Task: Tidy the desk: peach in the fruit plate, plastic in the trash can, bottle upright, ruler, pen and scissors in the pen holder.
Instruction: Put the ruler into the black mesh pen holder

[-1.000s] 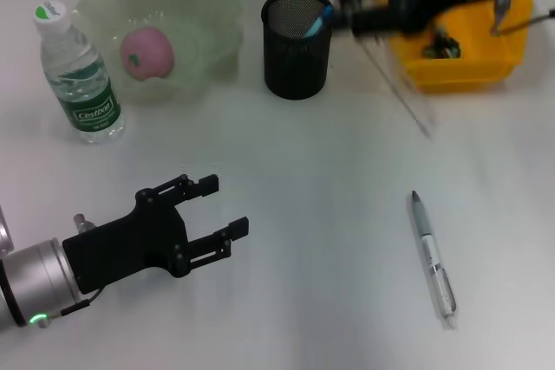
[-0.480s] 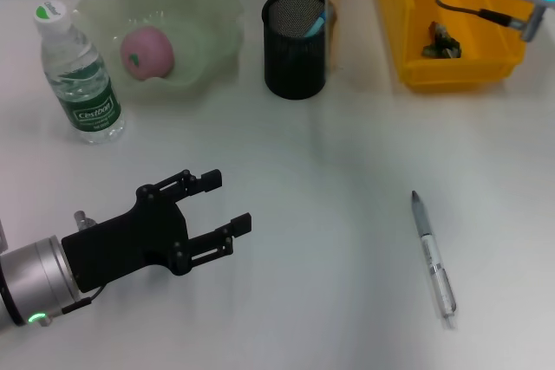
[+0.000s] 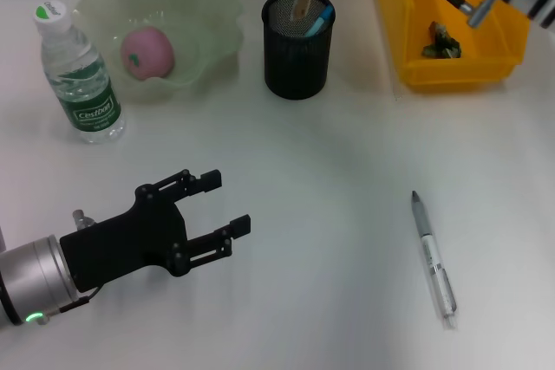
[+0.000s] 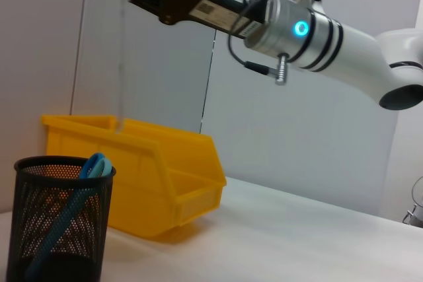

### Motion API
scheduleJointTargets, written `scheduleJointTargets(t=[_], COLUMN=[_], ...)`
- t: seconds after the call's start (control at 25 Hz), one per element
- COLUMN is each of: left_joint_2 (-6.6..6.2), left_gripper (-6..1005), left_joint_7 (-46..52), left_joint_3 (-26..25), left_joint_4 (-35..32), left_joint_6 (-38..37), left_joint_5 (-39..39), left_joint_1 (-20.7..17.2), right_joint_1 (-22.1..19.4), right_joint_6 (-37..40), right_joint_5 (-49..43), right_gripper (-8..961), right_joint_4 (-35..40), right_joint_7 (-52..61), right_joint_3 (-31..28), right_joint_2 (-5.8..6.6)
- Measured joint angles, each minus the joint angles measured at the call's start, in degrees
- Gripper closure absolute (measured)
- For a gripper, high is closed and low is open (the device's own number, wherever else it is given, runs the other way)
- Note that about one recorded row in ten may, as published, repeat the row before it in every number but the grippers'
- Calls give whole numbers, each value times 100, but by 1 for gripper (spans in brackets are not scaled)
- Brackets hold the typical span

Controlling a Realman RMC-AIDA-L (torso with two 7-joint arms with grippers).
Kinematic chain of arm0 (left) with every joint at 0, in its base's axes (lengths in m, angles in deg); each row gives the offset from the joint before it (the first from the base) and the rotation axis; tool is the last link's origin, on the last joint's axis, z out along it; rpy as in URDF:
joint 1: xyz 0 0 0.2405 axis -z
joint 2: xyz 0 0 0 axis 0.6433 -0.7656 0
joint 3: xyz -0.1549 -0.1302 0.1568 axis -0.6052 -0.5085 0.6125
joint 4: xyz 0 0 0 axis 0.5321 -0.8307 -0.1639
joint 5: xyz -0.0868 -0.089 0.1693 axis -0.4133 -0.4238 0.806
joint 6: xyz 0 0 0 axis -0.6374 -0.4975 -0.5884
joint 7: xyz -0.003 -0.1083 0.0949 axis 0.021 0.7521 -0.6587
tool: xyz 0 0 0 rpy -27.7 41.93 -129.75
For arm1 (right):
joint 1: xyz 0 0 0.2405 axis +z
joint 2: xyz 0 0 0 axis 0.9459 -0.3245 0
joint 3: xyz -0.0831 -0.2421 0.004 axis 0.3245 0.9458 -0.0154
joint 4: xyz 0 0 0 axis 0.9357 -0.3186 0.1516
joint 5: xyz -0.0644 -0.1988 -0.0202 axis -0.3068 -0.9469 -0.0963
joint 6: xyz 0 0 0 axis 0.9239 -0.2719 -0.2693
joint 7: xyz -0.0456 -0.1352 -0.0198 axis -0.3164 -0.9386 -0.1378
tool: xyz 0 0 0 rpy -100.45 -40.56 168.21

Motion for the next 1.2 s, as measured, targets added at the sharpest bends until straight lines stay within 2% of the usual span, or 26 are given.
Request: scheduleJointTargets(t=[0.16,0.36,0.92,1.2], left_joint_2=[0,0,-9,-8], left_gripper=[246,246,245,245], left_joint_7=[-2,-2,3,-12], left_joint_3=[11,11,-33,-34], left_joint_4=[-11,-16,-27,-27], left_joint_6=[-4,-24,-97,-103], left_joint_5=[17,20,2,-14], left_joint_1=[-3,-4,-13,-8], right_joint_1=[289,619,846,958], right_joint_6=[-248,-831,-1239,-1334], right_joint_5=[433,542,566,572], right_gripper=[554,551,543,539], right_joint_4=[-418,-749,-968,-1185], right_joint_7=[-816,-1665,-2373,-2708], right_joint_3=[14,72,510,541], right_joint_2=[-28,-30,-38,-38])
